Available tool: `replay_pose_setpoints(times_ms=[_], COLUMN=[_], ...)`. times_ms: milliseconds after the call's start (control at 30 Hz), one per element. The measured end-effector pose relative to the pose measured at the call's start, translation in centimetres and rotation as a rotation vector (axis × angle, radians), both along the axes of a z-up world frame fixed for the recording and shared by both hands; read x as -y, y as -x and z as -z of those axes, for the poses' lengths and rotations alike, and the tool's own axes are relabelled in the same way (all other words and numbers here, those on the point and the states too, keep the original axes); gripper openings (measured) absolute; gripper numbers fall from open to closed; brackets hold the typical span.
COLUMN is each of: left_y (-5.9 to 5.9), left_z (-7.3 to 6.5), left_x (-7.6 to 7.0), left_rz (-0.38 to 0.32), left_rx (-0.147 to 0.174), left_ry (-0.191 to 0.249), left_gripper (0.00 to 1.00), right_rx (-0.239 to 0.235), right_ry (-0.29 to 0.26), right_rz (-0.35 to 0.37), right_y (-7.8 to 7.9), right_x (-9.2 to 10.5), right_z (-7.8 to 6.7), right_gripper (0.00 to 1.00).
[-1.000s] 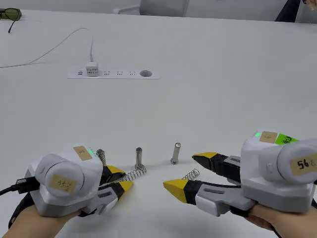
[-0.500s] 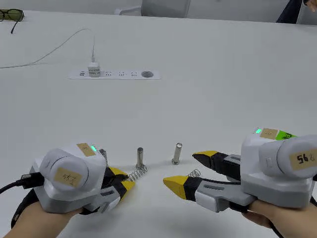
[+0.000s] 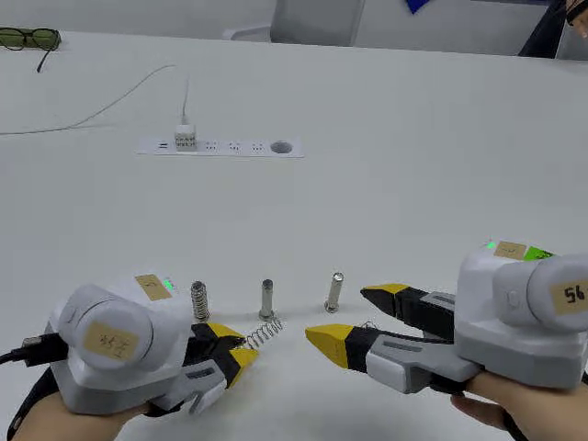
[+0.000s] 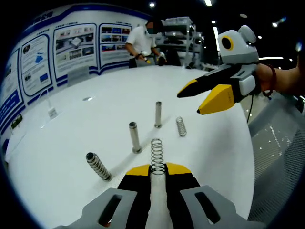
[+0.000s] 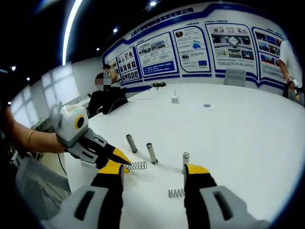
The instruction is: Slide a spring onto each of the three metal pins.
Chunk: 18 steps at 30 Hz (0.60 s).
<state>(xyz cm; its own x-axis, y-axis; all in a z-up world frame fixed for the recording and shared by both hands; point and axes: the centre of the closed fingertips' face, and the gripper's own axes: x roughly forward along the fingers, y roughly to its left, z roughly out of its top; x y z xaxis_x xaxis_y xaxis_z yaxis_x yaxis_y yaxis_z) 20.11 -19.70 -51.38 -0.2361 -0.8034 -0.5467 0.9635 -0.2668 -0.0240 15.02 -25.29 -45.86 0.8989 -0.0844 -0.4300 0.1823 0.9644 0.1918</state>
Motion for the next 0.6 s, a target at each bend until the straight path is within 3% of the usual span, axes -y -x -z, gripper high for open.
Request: replay_pose_setpoints(times_ms=[167, 267, 433, 600], left_y=[0.5, 0.7, 1.1, 1.3], left_z=[-1.0, -1.7, -2.6, -3.5], left_x=[-0.5, -0.7, -0.9, -1.0], left_rz=[0.003, -0.001, -0.009, -0.026], left_rx=[0.000, -0.011, -0.049, -0.107], left_ry=[0.029, 0.052, 0.091, 0.131], left_gripper=[0.10, 0.10, 0.10, 0.10], right_rx=[0.022, 0.041, 0.057, 0.073], right_ry=[-0.020, -0.062, -0.094, -0.121], right_rz=[-0.008, -0.006, -0.020, -0.028], right_y=[-0.3, -0.6, -0.9, -1.2], right_x=[-0.4, -0.7, -1.3, -1.8], right_z=[-0.5, -0.8, -1.1, -1.3], right_gripper=[0.51, 0.50, 0.48, 0.48])
